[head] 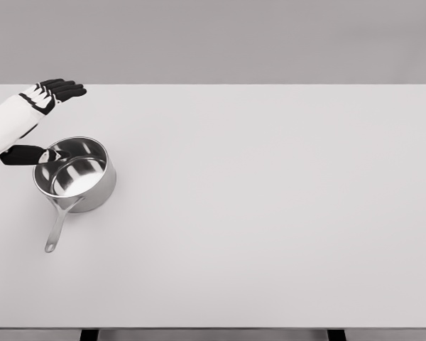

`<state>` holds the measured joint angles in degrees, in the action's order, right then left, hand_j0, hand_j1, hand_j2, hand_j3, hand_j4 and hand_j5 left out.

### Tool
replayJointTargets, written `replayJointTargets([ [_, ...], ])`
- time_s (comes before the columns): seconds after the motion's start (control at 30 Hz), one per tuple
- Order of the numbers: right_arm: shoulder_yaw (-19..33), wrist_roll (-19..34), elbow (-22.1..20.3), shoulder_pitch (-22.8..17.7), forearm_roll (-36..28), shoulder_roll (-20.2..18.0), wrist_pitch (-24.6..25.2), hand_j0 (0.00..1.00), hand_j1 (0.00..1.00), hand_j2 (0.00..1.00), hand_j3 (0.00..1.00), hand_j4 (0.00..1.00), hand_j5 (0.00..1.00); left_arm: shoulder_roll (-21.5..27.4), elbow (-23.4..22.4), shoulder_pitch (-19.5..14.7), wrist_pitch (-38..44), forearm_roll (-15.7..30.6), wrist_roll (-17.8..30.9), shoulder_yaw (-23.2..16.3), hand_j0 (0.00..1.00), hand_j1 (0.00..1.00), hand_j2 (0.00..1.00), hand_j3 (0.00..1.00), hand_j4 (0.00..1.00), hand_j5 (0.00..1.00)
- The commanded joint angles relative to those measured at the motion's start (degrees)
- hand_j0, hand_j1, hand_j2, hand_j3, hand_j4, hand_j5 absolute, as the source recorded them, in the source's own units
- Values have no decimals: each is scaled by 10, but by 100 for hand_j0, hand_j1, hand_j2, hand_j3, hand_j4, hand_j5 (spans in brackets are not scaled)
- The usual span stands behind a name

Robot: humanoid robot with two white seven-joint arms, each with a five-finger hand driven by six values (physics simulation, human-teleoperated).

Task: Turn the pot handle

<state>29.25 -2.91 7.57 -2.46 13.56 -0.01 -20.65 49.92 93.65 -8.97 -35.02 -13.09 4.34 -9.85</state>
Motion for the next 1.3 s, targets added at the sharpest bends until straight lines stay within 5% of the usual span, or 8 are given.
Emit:
replayJointTargets([
  [0.0, 0, 0, 0, 0, 0, 0, 0, 100, 100, 100, 100, 100, 100, 0, 0, 0, 0, 4, 0, 0, 100, 100, 100, 100, 100, 100],
  [0.57, 0, 0, 0, 0, 0, 0, 0, 100, 100, 100, 100, 100, 100, -37, 63, 6, 0, -49, 21, -28, 100, 100, 100, 100, 100, 100],
  [0.67, 0, 0, 0, 0, 0, 0, 0, 100, 100, 100, 100, 100, 100, -26, 75, 4, 0, -58, 19, -75, 100, 100, 100, 100, 100, 100],
  [1.27, 0, 0, 0, 0, 0, 0, 0, 100, 100, 100, 100, 100, 100, -6, 75, 6, 0, -195, 21, -112, 100, 100, 100, 100, 100, 100],
])
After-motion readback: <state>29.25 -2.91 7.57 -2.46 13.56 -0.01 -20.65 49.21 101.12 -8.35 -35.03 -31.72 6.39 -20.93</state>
